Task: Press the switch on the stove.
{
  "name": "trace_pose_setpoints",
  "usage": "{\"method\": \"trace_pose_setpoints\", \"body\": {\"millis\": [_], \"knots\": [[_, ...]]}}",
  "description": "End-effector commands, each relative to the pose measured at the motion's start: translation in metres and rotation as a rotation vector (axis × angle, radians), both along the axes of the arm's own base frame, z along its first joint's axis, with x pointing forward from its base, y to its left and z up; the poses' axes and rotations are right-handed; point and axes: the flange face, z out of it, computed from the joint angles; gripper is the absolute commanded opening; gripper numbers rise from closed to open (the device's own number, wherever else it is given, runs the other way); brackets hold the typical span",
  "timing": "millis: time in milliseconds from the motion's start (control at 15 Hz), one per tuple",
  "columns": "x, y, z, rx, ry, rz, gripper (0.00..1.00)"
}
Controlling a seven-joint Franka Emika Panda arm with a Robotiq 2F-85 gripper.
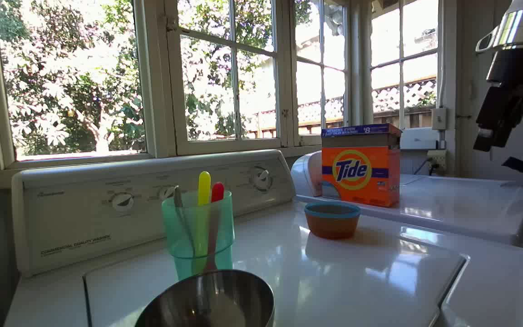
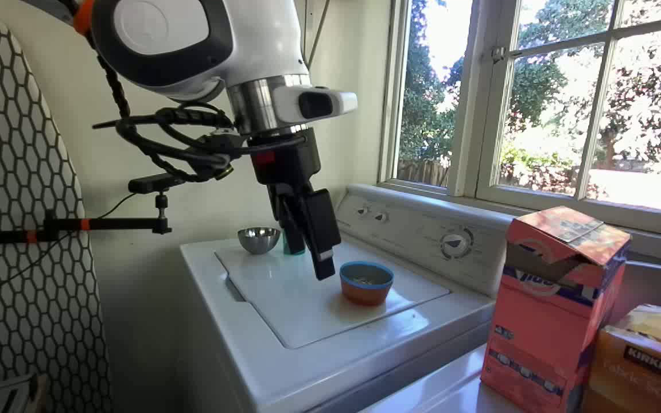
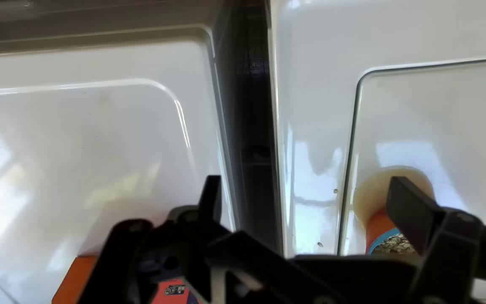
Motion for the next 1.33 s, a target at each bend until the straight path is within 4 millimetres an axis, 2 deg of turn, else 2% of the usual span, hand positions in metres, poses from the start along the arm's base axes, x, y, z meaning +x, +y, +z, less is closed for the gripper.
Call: {"method": "trace_pose_setpoints", "body": {"millis": [0, 733, 933, 1267], "knots": [[0.0, 0.0, 0.001, 0.0, 0.001, 0.0, 1.0], [0.003, 0.002, -0.001, -0.007, -0.002, 0.004, 1.0], [0.016, 0.019, 0.0, 0.035, -0.07, 0.009, 1.0], [0.054, 0.069, 0.002, 0.153, -0.263, 0.048, 1.0]]}}
